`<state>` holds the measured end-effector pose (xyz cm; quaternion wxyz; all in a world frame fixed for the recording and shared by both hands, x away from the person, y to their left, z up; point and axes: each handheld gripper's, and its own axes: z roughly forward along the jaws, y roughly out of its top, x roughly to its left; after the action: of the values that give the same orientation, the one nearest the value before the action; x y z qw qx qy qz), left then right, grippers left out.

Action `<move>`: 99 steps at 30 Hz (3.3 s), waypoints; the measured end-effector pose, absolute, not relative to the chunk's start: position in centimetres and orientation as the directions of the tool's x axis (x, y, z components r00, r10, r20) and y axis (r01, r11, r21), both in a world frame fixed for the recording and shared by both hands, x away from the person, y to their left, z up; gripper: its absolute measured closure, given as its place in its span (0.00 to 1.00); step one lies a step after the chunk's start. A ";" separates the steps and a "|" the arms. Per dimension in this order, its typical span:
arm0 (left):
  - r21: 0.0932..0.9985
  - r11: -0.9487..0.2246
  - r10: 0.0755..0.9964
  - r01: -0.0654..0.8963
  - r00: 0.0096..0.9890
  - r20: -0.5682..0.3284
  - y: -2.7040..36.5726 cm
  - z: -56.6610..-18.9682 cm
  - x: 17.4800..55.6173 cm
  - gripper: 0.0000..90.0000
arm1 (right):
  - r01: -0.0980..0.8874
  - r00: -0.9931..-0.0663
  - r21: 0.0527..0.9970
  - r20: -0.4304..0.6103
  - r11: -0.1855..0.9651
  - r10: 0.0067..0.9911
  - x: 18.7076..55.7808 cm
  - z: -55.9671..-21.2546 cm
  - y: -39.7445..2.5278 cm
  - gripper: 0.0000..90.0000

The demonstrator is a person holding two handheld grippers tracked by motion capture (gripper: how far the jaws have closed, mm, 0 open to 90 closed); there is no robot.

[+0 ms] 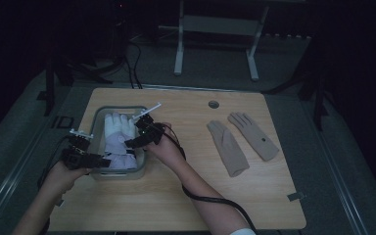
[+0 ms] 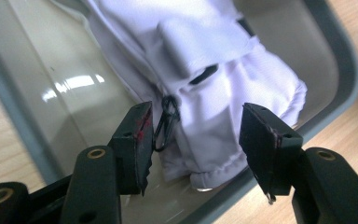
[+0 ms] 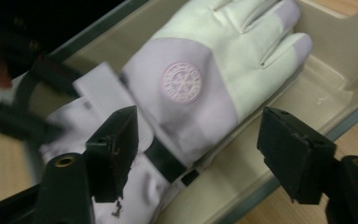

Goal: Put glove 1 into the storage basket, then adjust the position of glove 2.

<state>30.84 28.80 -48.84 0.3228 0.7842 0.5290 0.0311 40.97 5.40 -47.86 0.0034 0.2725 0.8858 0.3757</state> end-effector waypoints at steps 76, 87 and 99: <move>0.840 -0.376 0.584 0.391 0.804 -0.113 8.9 -55.9 27.1 0.09 | 0.426 -0.735 0.726 -0.069 0.539 0.674 39.0 -51.2 -25.3 0.38; 0.860 -0.351 0.609 0.371 0.788 -0.092 9.4 -56.8 26.8 0.02 | 0.441 -0.737 0.683 -0.095 0.582 0.669 41.3 -53.3 -26.3 0.51; 0.895 -0.336 0.615 0.292 0.788 -0.027 9.4 -56.7 26.3 0.02 | 0.498 -0.721 0.658 -0.047 0.565 0.692 43.2 -54.9 -26.6 0.83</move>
<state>26.31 9.43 -56.75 0.5020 0.8013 0.2830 0.1607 43.18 -26.60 -54.92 0.1518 0.3414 0.8713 0.3181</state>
